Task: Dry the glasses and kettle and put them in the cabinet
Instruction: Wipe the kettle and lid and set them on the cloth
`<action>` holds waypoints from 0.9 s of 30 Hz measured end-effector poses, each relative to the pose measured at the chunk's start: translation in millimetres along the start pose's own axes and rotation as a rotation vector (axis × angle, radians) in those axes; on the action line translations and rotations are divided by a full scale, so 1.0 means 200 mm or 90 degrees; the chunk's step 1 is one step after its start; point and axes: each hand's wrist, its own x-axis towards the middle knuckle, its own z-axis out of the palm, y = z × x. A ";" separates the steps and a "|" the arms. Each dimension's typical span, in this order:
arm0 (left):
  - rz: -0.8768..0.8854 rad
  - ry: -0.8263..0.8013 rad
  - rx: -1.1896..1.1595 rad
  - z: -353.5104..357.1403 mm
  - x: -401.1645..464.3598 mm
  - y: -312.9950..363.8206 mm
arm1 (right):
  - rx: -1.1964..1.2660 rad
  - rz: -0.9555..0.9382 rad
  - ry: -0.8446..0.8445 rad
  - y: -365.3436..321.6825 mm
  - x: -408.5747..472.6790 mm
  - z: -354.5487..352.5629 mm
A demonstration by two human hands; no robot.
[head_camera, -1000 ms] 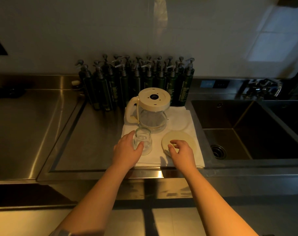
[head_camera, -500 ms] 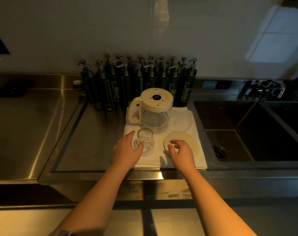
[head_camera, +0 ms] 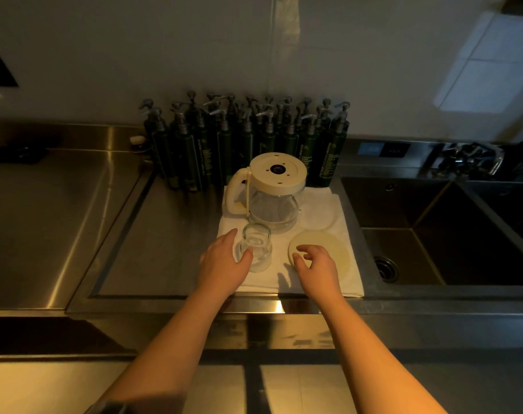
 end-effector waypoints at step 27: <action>-0.008 -0.062 0.010 0.12 0.23 0.05 | -0.013 -0.075 -0.113 -0.04 0.18 0.18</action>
